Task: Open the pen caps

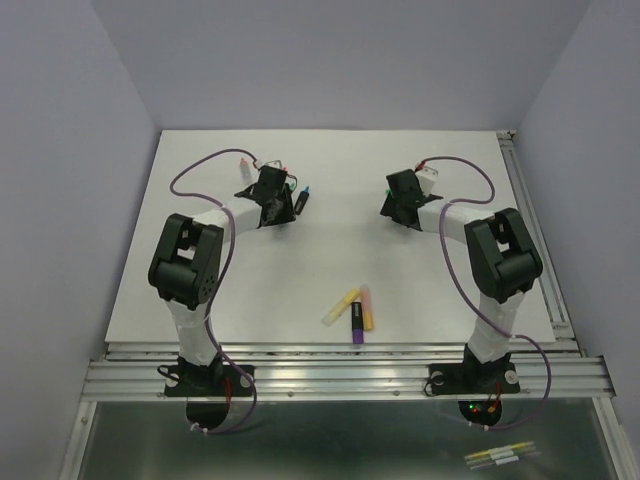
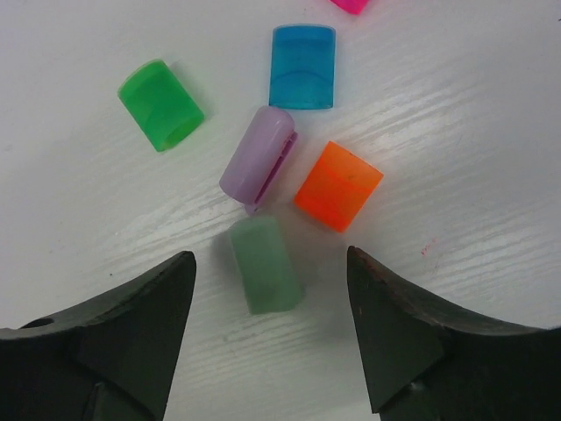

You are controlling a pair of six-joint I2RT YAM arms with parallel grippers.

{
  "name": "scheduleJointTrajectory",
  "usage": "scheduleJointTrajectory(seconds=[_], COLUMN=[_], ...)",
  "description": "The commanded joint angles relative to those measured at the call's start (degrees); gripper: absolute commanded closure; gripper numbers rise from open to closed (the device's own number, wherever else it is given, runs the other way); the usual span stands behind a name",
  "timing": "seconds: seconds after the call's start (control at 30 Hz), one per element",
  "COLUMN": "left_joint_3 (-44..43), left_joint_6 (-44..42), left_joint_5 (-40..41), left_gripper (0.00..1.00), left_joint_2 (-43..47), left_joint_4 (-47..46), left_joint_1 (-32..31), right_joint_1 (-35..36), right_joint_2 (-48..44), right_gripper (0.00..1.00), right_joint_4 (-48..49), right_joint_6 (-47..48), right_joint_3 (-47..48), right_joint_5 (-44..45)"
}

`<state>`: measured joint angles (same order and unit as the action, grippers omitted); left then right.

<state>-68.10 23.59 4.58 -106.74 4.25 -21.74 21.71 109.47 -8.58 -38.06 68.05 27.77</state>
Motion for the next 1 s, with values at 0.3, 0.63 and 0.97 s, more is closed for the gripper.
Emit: scheduleJointTrajectory(seconds=[0.3,0.63,0.97], left_joint_3=[2.7,13.7,19.7], left_joint_6=[-1.0,1.1,2.8], left_joint_5=[-11.7,-19.6,-19.8], left_gripper=[0.24,0.01,0.01], left_joint_2=[12.0,26.1,31.7], left_joint_4=[-3.2,-7.6,-9.3], left_joint_1=[-0.5,-2.1,-3.7], right_joint_1=[0.8,10.7,20.4], right_joint_2=[-16.3,-29.8,-38.6], right_gripper=[0.11,0.11,0.30], right_joint_4=[-3.0,-12.1,-16.7], right_joint_6=[6.3,7.6,0.8], right_joint_3=[-6.9,-20.2,-29.0], right_joint_5=[-13.9,-30.1,-33.4])
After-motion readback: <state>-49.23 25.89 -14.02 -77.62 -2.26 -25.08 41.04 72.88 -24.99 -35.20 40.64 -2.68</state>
